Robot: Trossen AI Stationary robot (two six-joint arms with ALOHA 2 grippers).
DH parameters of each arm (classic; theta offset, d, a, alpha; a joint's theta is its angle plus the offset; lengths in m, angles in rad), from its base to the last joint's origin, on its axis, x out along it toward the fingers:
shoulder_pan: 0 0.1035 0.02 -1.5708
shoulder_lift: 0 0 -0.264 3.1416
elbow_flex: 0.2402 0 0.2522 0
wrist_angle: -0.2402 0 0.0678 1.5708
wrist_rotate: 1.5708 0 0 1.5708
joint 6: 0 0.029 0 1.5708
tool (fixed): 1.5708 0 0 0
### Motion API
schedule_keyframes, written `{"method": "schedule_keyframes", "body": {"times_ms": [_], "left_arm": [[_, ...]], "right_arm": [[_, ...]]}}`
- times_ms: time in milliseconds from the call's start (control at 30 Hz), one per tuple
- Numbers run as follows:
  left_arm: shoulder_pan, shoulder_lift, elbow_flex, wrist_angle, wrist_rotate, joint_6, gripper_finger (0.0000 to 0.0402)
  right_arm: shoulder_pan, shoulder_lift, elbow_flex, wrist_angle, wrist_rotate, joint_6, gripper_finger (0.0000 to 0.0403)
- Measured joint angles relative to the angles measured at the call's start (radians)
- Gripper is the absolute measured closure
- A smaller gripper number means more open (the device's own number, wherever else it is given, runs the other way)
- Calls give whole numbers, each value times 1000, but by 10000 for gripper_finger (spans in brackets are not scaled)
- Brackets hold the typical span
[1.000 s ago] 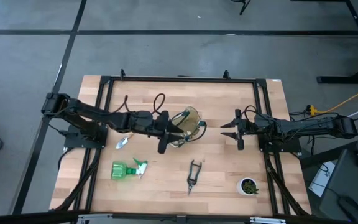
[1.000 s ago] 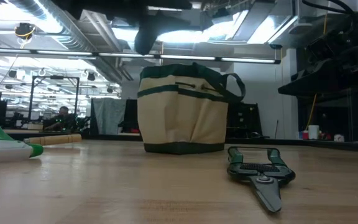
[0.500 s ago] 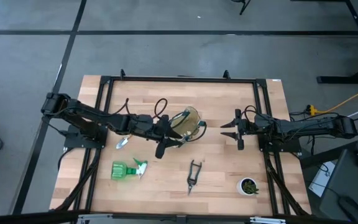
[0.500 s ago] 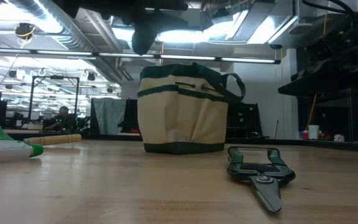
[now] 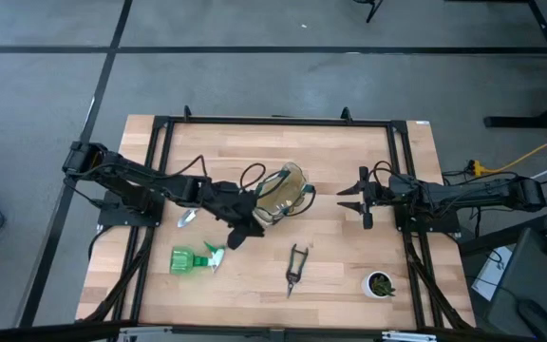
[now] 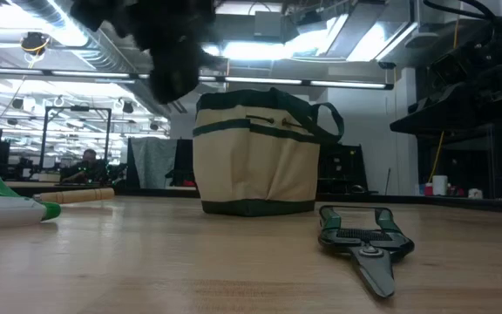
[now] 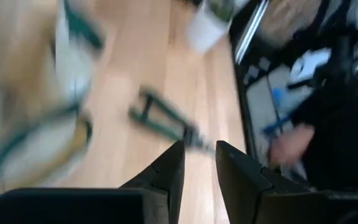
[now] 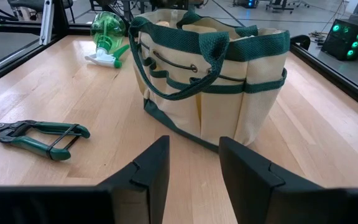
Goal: Pick & Place Garden tools in Gardening bag
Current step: Put the trowel into the gardening bag
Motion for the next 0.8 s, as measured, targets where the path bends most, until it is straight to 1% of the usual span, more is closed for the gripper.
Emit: {"method": "schedule_keyframes", "body": {"times_ms": [100, 167, 433, 500, 633, 700, 800], "left_arm": [[0, 0, 0, -139, 28, -6, 326], [0, 0, 0, -232, 29, -39, 331], [10, 0, 0, -568, -34, -244, 346], [14, 0, 0, -627, -78, -254, 349], [27, 0, 0, -701, -223, -256, 352], [35, 0, 0, -716, -280, -249, 352], [44, 0, 0, -715, -337, -249, 351]], "right_arm": [[0, 0, 0, 0, 0, 0, 259], [0, 0, 0, 0, 0, 0, 259], [0, 0, 0, 0, 0, 0, 259], [0, 0, 0, 0, 0, 0, 259], [0, 0, 0, 0, 0, 0, 259], [0, 0, 0, 0, 0, 0, 259], [0, 0, 0, 0, 0, 0, 259]]}}
